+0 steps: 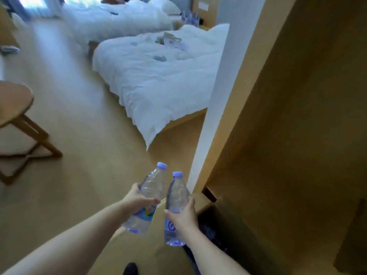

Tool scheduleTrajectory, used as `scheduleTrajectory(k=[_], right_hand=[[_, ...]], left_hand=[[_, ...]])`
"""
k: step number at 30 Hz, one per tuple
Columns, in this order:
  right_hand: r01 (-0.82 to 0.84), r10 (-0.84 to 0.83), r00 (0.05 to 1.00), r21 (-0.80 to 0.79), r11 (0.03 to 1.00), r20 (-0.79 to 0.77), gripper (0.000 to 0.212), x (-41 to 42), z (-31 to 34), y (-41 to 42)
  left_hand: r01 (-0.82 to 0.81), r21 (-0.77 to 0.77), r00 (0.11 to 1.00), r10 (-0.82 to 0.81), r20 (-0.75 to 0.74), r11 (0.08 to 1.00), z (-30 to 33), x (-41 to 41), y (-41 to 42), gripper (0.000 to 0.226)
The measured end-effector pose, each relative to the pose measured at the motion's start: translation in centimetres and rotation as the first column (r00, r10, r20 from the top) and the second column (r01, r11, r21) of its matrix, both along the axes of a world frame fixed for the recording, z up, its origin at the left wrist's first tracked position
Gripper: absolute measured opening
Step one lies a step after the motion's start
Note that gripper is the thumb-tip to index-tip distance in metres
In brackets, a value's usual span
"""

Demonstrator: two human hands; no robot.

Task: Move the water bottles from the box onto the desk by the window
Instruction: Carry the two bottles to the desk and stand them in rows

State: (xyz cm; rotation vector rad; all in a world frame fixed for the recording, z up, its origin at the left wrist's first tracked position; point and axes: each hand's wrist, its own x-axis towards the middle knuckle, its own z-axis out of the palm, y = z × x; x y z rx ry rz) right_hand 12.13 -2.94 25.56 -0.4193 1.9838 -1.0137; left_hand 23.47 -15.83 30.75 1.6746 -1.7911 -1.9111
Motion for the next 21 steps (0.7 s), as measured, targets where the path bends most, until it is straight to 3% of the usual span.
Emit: scheduleTrajectory(k=[4, 9, 12, 15, 19, 21], right_hand=[[-0.117, 0.115, 0.981, -0.005, 0.993, -0.158, 0.067, 3.3, 3.1, -7.3], [-0.201, 0.194, 0.955, -0.008, 0.98, -0.226, 0.075, 8.0, 4.8, -17.9], [-0.27, 0.26, 0.94, -0.017, 0.963, -0.223, 0.074, 10.9, 5.5, -25.2], [-0.306, 0.29, 0.925, -0.028, 0.952, -0.245, 0.077, 13.8, 6.0, -32.2], [-0.333, 0.308, 0.922, -0.076, 0.94, -0.233, 0.066, 17.1, 6.9, -39.6], [-0.357, 0.33, 0.91, -0.068, 0.932, -0.251, 0.067, 18.0, 7.4, -43.0]], left_hand=[[-0.162, -0.045, 0.986, 0.16, -0.034, 0.986, 1.3, 5.1, -5.0, 0.101], [-0.377, 0.003, 0.923, 0.375, -0.088, 0.926, 2.0, 11.5, -12.6, 0.062], [-0.427, 0.0, 0.896, 0.423, -0.138, 0.904, 1.9, 15.3, -19.0, 0.052], [-0.489, 0.006, 0.86, 0.484, -0.163, 0.872, 2.2, 19.4, -25.6, 0.063], [-0.484, 0.021, 0.865, 0.482, -0.138, 0.875, 2.0, 24.6, -33.1, 0.107], [-0.503, -0.005, 0.857, 0.498, -0.135, 0.864, 1.2, 26.3, -36.7, 0.116]])
